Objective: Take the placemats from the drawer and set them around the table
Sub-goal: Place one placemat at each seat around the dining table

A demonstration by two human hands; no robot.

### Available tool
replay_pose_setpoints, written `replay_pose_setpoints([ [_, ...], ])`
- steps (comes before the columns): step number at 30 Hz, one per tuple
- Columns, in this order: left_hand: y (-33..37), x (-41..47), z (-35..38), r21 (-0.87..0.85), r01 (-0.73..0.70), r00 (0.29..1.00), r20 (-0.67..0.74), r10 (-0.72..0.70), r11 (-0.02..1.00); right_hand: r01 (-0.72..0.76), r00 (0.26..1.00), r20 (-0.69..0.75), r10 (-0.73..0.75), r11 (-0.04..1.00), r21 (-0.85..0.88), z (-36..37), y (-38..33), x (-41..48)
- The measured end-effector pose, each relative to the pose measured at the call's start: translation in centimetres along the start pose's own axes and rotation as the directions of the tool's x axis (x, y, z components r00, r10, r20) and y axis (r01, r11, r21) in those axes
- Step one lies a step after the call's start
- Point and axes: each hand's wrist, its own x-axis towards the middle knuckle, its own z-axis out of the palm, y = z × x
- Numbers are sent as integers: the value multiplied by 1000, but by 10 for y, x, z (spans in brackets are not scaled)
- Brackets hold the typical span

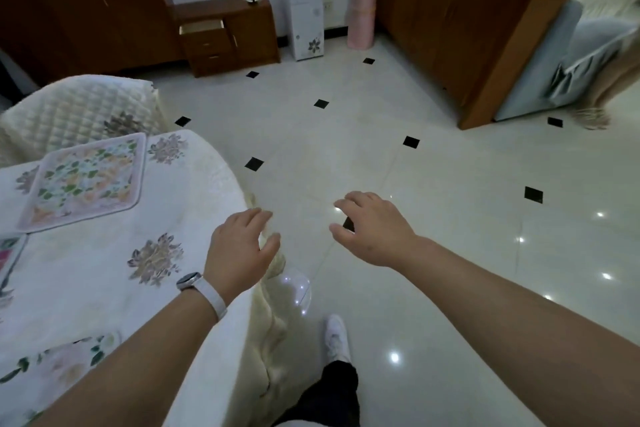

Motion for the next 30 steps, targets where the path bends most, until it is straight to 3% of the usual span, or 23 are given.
replay_pose_setpoints([
  [7, -8, 140, 14, -53, 15, 1000, -15, -16, 998, 20, 998, 59, -17, 999, -51, -34, 49, 135],
  [17, -20, 277, -7, -44, 42, 996, -71, -45, 998, 77, 997, 19, -77, 997, -19, -85, 84, 283],
  [30, -77, 458, -1, -32, 334, 935, -119, -336, 942, 322, 939, 107, -327, 945, 57, -97, 113, 547],
])
